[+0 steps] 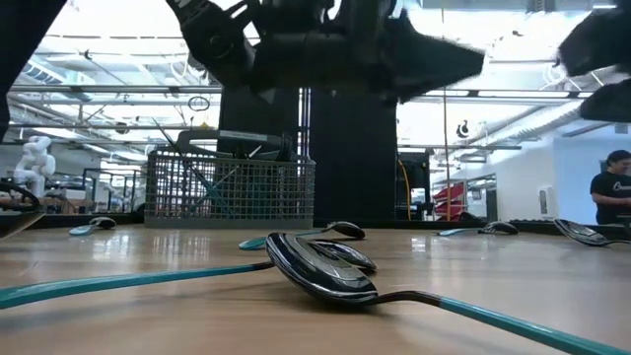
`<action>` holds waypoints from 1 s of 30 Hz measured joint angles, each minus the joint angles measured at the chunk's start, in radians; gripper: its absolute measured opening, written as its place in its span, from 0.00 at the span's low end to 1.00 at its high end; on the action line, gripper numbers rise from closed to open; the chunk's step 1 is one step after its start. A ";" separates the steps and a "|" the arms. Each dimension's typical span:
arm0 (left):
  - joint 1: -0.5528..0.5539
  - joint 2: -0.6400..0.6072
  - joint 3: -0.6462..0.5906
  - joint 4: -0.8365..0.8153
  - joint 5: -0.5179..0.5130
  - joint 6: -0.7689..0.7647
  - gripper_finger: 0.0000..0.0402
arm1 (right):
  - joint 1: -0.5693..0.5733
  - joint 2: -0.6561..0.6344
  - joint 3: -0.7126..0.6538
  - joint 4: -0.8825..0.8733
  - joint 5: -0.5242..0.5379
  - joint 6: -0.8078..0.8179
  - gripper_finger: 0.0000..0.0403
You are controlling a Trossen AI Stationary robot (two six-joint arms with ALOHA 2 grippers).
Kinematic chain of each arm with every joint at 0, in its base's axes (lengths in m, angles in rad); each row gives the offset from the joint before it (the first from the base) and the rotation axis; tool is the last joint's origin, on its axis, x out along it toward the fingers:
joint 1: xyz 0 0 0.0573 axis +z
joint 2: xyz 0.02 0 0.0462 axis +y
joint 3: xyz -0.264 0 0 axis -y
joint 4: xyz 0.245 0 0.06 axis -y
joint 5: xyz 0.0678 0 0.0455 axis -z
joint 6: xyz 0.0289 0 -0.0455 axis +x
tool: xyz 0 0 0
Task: Sort silverware
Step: Put the blue fork into the silverware basket
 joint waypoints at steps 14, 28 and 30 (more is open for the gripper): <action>0.157 -0.177 -0.115 0.020 0.115 -0.033 0.23 | 0.145 0.163 -0.001 0.133 0.105 -0.100 0.36; 0.235 -0.401 -0.326 0.035 0.053 -0.035 0.23 | 0.225 0.279 0.000 0.579 -0.292 0.095 0.36; 0.229 -0.401 -0.326 0.031 0.069 -0.006 0.23 | 0.252 0.294 0.000 0.667 -0.293 0.017 0.36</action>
